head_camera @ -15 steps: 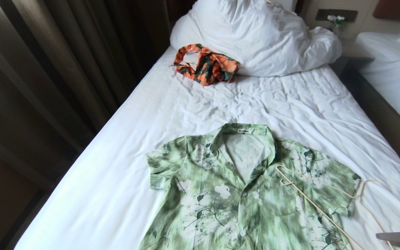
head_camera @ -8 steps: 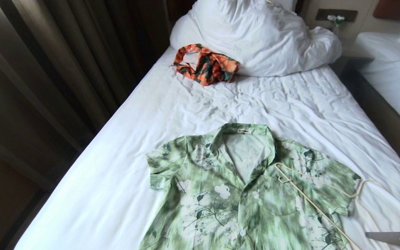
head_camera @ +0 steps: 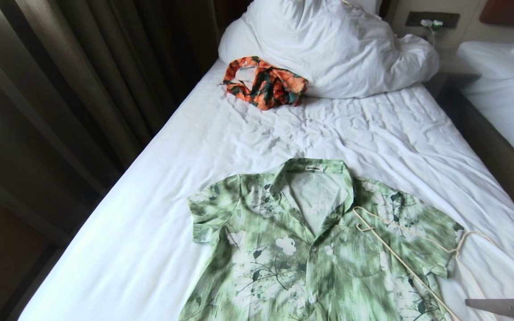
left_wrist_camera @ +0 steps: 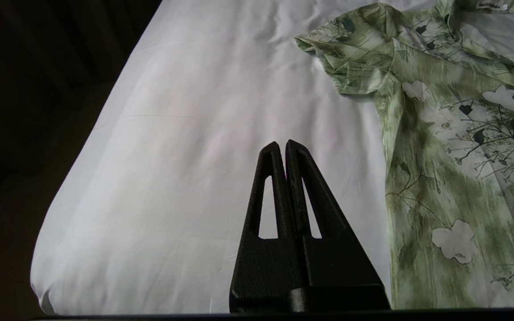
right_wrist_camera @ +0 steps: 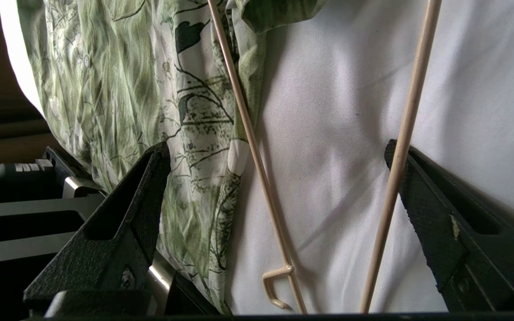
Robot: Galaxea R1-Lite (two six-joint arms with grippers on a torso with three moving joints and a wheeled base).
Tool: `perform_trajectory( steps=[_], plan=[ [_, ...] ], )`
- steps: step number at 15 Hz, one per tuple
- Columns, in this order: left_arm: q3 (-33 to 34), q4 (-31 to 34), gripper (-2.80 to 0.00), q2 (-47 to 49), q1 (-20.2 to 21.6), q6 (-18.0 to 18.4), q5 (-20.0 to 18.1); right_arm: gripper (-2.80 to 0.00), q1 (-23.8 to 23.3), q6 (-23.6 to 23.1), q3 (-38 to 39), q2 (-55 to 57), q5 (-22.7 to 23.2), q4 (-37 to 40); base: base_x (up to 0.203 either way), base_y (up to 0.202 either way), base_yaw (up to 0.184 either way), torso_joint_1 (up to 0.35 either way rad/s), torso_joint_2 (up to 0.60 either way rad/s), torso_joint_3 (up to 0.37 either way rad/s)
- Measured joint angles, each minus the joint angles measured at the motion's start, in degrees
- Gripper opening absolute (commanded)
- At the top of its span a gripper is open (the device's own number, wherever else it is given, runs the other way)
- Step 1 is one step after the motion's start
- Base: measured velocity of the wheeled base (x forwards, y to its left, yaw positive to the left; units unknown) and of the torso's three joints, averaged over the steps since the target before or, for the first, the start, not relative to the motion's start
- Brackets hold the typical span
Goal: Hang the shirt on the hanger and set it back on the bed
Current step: Lift the shirt and hanger
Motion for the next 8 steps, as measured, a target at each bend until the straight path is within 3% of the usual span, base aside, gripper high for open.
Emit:
perform_trajectory(
  steps=[4, 8],
  plan=[
    [0.0, 0.0, -2.80, 0.0, 0.0, 0.0, 0.0, 0.00, 0.1, 2.2, 4.7, 0.9, 0.3, -11.4, 0.000, 0.000, 0.000, 0.000, 0.00, 0.000],
    [0.0, 0.0, -2.80, 0.0, 0.0, 0.0, 0.0, 0.00, 0.0, 3.3, 6.4, 1.9, 4.3, -14.1, 0.000, 0.000, 0.000, 0.000, 0.00, 0.000]
  ],
)
